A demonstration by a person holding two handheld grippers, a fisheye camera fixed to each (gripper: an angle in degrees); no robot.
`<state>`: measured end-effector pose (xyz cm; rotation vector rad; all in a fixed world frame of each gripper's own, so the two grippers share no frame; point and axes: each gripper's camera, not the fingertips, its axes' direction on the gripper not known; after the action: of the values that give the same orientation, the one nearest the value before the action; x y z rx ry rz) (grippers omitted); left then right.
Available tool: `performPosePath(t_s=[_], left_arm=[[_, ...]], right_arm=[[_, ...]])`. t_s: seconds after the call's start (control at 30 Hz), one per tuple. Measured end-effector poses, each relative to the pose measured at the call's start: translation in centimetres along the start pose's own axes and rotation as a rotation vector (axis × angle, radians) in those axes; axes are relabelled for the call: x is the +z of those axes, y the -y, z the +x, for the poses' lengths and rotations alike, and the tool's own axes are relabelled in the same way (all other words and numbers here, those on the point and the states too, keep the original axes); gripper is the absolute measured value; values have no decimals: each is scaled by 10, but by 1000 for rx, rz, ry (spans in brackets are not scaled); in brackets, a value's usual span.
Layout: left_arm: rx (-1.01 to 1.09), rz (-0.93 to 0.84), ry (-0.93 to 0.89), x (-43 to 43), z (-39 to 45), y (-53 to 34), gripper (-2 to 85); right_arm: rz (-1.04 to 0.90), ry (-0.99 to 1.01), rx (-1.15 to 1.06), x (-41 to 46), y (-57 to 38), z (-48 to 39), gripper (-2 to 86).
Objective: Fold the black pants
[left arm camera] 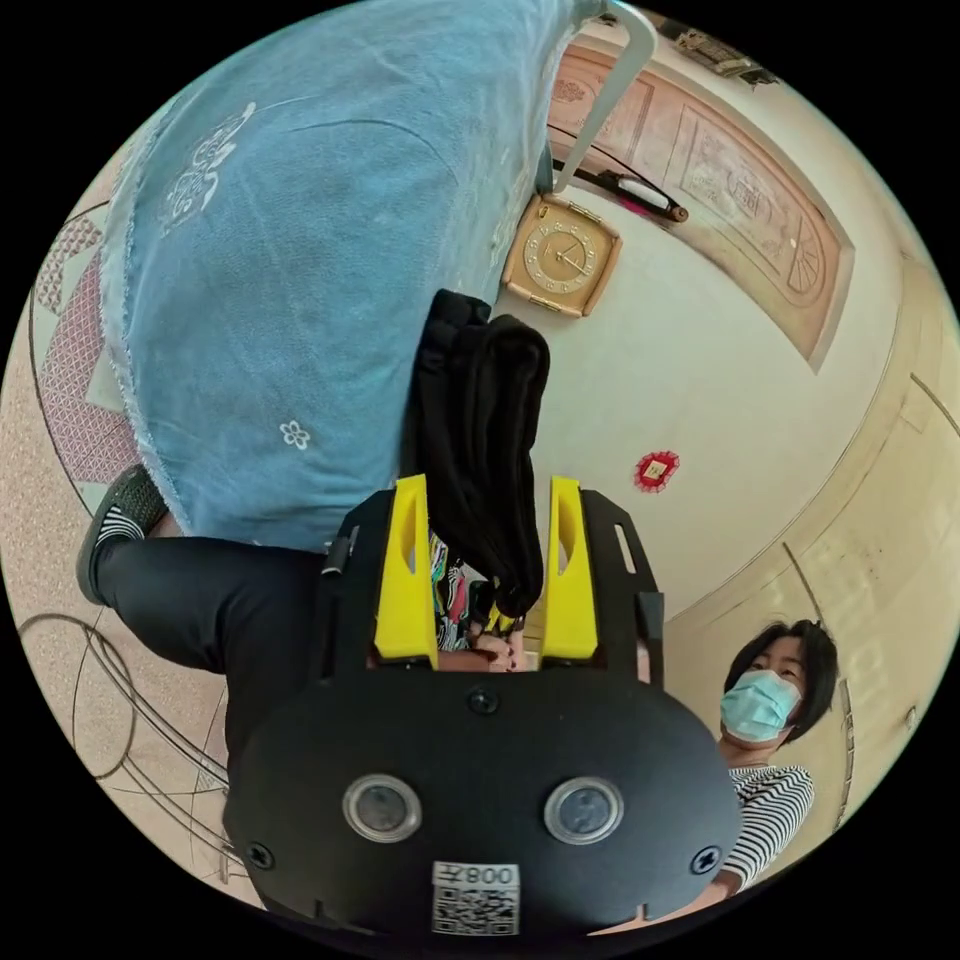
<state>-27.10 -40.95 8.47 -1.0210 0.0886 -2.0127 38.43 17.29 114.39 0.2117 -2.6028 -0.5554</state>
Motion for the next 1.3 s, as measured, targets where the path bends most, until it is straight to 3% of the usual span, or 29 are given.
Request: performPosePath(t_s=[0.23,0.5,0.83,1.3], left_arm=[[16,55,2,-3,11,18,148],[52,-16,123,4,35,12,76],[145,-49,146,8,82,-62,50],[264,-158,49,37,158,-186,36]], right_arm=[[-7,-9,-17,36,12,-28,3],[5,-20,1,82,13,-45,3],[42,-13,-13,117,-9,-81,4],[109,17,-212,171,-87,-220,-1]])
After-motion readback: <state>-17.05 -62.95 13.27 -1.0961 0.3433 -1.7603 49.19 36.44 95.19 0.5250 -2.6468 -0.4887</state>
